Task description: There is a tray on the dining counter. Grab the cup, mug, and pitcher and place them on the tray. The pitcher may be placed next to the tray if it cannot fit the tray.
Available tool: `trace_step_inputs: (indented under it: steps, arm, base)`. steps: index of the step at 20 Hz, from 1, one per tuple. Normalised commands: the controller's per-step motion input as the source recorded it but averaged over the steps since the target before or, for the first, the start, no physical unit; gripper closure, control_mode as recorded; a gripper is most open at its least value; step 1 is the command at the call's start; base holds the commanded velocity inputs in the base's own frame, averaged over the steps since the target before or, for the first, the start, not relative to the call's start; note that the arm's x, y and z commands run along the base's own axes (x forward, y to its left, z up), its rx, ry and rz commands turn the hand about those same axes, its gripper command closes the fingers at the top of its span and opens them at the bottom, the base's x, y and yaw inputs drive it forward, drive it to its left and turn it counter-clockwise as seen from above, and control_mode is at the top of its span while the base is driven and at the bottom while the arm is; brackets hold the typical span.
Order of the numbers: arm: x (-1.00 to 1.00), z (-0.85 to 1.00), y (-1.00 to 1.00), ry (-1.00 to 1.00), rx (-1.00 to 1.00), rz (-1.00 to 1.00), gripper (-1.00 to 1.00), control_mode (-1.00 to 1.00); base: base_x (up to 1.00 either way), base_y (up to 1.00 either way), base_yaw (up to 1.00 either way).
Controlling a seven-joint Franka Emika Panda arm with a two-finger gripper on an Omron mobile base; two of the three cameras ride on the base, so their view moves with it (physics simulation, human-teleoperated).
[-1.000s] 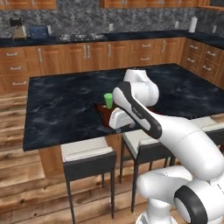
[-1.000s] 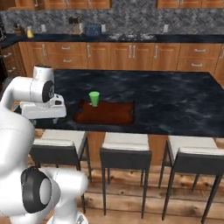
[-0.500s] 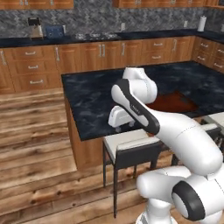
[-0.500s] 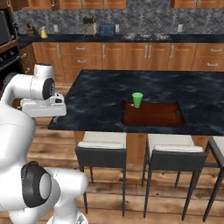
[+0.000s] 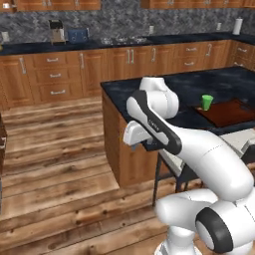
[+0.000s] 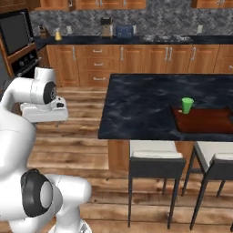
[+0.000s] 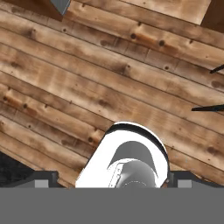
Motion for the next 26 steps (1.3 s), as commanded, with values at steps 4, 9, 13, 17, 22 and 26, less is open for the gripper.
trace_step_inputs:
  steps: [4,9,13,17,22,26]
  arm:
    - [0.00,0.00,0.00,0.00,0.00,0.00,-1.00,1.00]
    - [0.00,0.00,0.00,0.00,0.00,0.00,-1.00,1.00]
    - [0.00,0.00,0.00,0.00,0.00,0.00,-1.00,1.00]
    - [0.00,0.00,0.00,0.00,0.00,0.00,-1.00,1.00]
    - [0.00,0.00,0.00,0.00,0.00,0.00,-1.00,1.00]
    - [0.00,0.00,0.00,0.00,0.00,0.00,-1.00,1.00]
  base:
    - [0.63,0.98,-0.16]
    - [0.80,0.92,-0.19]
    - [0.83,0.84,-0.18]
    - [0.94,0.46,-0.10]
    - [1.00,0.12,-0.01]
    - [0.97,0.13,0.02]
